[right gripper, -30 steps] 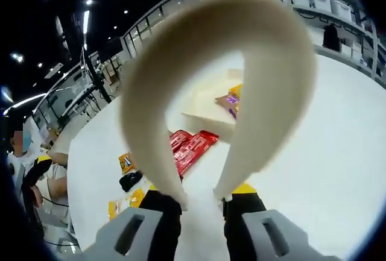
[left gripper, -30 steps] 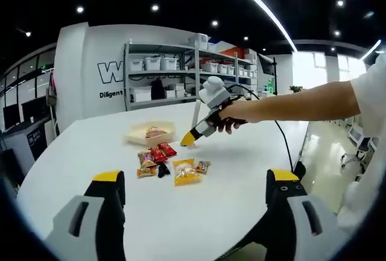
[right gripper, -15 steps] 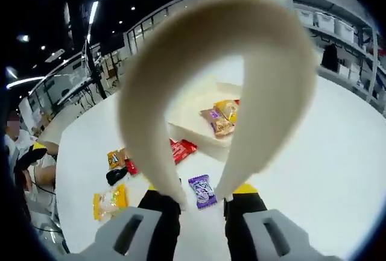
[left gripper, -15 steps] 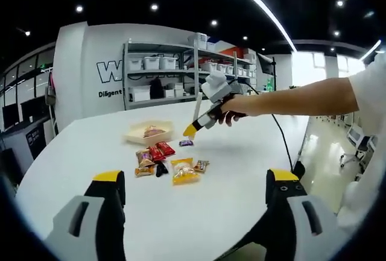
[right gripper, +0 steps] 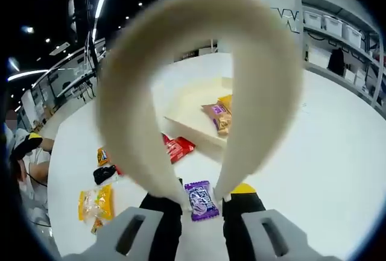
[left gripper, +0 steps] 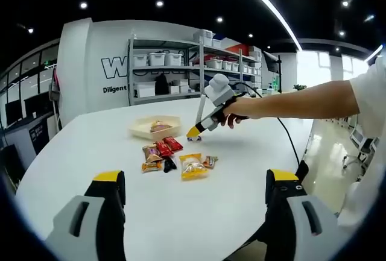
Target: Place the target food into the container with the food tongs after gripping and lifting it, then release it inside without dropping or visibly crushing the food.
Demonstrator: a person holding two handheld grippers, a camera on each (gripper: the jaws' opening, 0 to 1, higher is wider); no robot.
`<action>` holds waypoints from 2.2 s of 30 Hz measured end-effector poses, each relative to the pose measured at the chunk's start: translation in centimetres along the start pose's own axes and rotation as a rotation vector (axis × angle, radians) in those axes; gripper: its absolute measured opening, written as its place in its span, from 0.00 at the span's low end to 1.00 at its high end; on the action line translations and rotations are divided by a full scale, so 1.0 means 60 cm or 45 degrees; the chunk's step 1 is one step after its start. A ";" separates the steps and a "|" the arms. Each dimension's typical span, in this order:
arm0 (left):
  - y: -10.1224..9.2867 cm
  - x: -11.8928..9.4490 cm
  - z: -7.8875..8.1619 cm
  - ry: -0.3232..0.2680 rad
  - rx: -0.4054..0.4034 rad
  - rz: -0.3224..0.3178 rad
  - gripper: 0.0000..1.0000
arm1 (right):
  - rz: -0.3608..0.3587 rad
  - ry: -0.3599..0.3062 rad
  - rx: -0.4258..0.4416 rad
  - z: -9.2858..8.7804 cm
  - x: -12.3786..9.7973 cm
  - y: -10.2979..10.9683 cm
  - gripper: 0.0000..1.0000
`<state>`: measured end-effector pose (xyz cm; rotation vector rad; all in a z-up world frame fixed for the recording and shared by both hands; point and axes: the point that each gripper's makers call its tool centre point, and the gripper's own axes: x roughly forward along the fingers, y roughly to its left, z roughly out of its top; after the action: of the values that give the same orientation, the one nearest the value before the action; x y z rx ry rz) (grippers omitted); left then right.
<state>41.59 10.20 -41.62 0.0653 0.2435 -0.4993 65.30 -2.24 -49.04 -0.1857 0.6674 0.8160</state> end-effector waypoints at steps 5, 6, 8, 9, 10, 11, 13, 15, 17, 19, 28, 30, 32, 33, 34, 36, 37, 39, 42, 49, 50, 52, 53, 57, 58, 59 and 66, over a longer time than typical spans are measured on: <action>-0.006 0.009 -0.008 0.010 -0.006 -0.016 0.94 | -0.044 -0.072 -0.024 0.013 -0.010 -0.006 0.14; -0.006 0.010 -0.011 0.012 -0.007 -0.017 0.94 | -0.016 -0.065 -0.005 0.013 -0.017 -0.001 0.14; -0.005 0.013 -0.016 0.016 -0.016 -0.020 0.94 | 0.008 -0.113 0.041 0.035 -0.026 -0.004 0.14; -0.003 0.015 -0.019 0.021 -0.023 -0.021 0.94 | 0.011 -0.125 0.042 0.044 -0.032 -0.005 0.14; -0.003 0.017 -0.020 0.021 -0.024 -0.022 0.94 | 0.009 -0.143 0.040 0.059 -0.037 -0.010 0.14; -0.005 0.019 -0.019 0.020 -0.022 -0.025 0.94 | 0.010 -0.156 0.039 0.068 -0.040 -0.011 0.14; -0.008 0.022 -0.017 0.014 -0.024 -0.034 0.94 | 0.016 -0.185 0.039 0.092 -0.045 -0.008 0.14; -0.010 0.023 -0.015 0.005 -0.024 -0.038 0.94 | 0.005 -0.206 0.006 0.113 -0.045 -0.005 0.15; -0.008 0.025 -0.014 -0.001 -0.025 -0.040 0.94 | 0.011 -0.218 0.003 0.129 -0.039 -0.001 0.15; -0.003 0.029 -0.018 -0.004 -0.035 -0.035 0.94 | 0.015 -0.227 0.000 0.144 -0.028 0.003 0.15; 0.022 0.038 -0.030 0.014 -0.054 -0.010 0.94 | 0.027 -0.204 -0.004 0.175 0.054 0.012 0.14; 0.032 0.038 -0.032 0.012 -0.064 0.003 0.94 | 0.042 -0.188 -0.004 0.177 0.077 0.015 0.15; 0.040 0.038 -0.035 0.020 -0.064 0.014 0.94 | 0.044 -0.180 -0.013 0.177 0.090 0.017 0.15; 0.045 0.037 -0.037 0.026 -0.065 0.020 0.94 | 0.050 -0.170 -0.014 0.176 0.100 0.018 0.15; 0.049 0.037 -0.038 0.029 -0.064 0.023 0.94 | 0.056 -0.162 -0.013 0.175 0.111 0.016 0.15; 0.053 0.036 -0.039 0.028 -0.064 0.027 0.94 | 0.058 -0.150 -0.023 0.171 0.121 0.018 0.15; 0.055 0.036 -0.039 0.028 -0.065 0.028 0.94 | 0.056 -0.147 -0.029 0.171 0.130 0.016 0.15; 0.059 0.037 -0.039 0.027 -0.068 0.032 0.93 | 0.059 -0.135 -0.027 0.164 0.138 0.018 0.15; 0.063 0.038 -0.040 0.023 -0.072 0.036 0.93 | 0.045 -0.113 -0.047 0.154 0.153 0.014 0.15; 0.069 0.045 -0.046 0.025 -0.078 0.038 0.93 | 0.035 -0.127 -0.074 0.151 0.168 0.000 0.16; 0.070 0.046 -0.048 0.029 -0.077 0.039 0.93 | 0.029 -0.121 -0.065 0.150 0.169 -0.003 0.16; 0.072 0.046 -0.049 0.032 -0.080 0.040 0.93 | 0.027 -0.132 -0.039 0.154 0.170 -0.010 0.17; 0.073 0.046 -0.050 0.034 -0.081 0.041 0.93 | 0.021 -0.137 -0.045 0.154 0.170 -0.012 0.17; 0.081 0.042 -0.050 0.029 -0.094 0.056 0.93 | 0.003 -0.157 -0.068 0.153 0.162 -0.014 0.22; 0.082 0.041 -0.049 0.023 -0.099 0.057 0.93 | 0.005 -0.169 -0.067 0.153 0.157 -0.011 0.22; 0.082 0.040 -0.048 0.020 -0.101 0.057 0.93 | 0.011 -0.207 -0.068 0.160 0.150 -0.008 0.21; 0.070 0.037 -0.040 0.004 -0.102 0.042 0.93 | -0.018 -0.320 0.002 0.189 0.102 -0.009 0.21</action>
<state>44.96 13.14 -44.47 -0.0082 0.2649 -0.4560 74.14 5.66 -43.98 -0.0842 0.4297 0.8093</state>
